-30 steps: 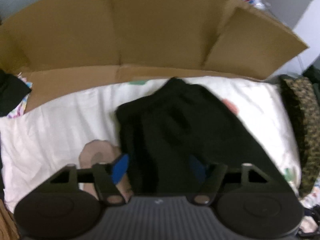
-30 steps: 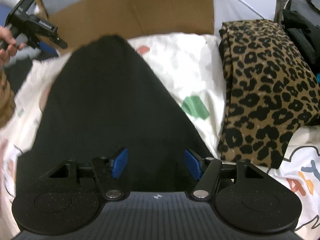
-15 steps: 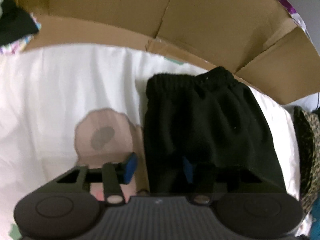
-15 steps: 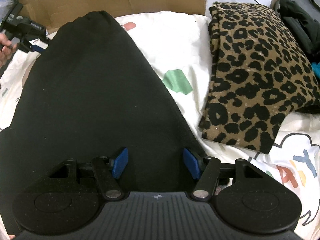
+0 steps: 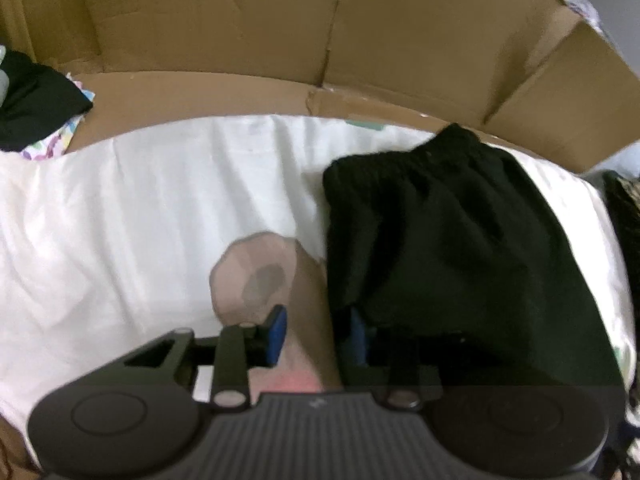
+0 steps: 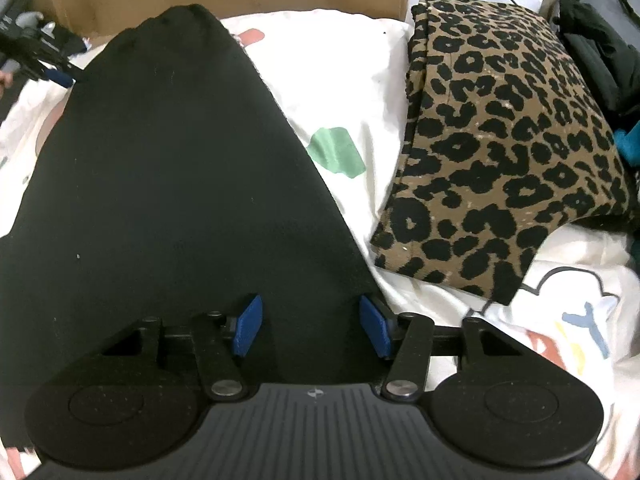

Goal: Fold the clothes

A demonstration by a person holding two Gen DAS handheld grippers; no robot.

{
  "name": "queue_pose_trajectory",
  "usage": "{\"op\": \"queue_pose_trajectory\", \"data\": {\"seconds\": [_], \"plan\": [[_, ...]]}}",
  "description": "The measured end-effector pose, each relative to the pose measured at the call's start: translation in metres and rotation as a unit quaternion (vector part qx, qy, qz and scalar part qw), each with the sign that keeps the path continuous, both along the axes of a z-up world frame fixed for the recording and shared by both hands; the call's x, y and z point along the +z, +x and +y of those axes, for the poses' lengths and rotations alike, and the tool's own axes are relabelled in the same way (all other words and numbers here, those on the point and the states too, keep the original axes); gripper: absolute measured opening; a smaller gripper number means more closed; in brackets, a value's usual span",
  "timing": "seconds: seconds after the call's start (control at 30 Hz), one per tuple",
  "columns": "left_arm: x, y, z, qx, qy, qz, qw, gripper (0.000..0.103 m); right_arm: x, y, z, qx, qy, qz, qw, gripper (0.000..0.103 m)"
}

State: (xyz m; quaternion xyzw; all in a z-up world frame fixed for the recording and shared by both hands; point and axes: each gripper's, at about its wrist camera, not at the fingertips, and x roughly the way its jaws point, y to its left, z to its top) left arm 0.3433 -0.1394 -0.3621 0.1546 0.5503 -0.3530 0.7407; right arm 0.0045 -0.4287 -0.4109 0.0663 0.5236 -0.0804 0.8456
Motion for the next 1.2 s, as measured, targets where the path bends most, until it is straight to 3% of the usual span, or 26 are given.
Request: {"op": "queue_pose_trajectory", "data": {"seconds": [0.07, 0.13, 0.3, 0.53, 0.7, 0.8, 0.97, 1.2], "plan": [[0.009, -0.012, 0.01, -0.011, 0.001, 0.006, 0.9999, 0.063, 0.002, -0.003, -0.001, 0.005, -0.005, 0.007, 1.0, 0.06], [0.021, -0.027, 0.025, -0.023, -0.019, 0.018, 0.9994, 0.07, 0.003, -0.005, -0.002, 0.009, -0.009, 0.013, 1.0, 0.06], [0.047, -0.067, 0.056, -0.024, -0.052, 0.031, 0.9979, 0.071, 0.018, -0.007, 0.008, 0.044, -0.017, 0.02, 0.999, 0.055], [0.072, -0.101, 0.087, -0.031, -0.077, 0.017, 0.9964, 0.072, 0.043, -0.006, 0.019, 0.069, 0.005, 0.004, 0.998, 0.055], [0.066, -0.118, 0.103, -0.033, -0.078, 0.029, 0.996, 0.073, 0.06, 0.002, 0.029, 0.074, 0.018, -0.013, 0.997, 0.055], [0.051, -0.122, 0.111, -0.034, -0.057, 0.05, 0.9965, 0.073, 0.069, 0.008, 0.041, 0.085, 0.028, -0.025, 0.996, 0.055], [0.033, -0.136, 0.12, -0.058, -0.025, 0.051, 0.9966, 0.071, 0.076, 0.021, 0.063, 0.11, 0.045, -0.037, 0.992, 0.055], [0.017, -0.158, 0.127, -0.09, -0.008, 0.067, 0.9936, 0.068, 0.057, 0.029, 0.075, 0.128, 0.035, -0.006, 0.991, 0.055]]}}
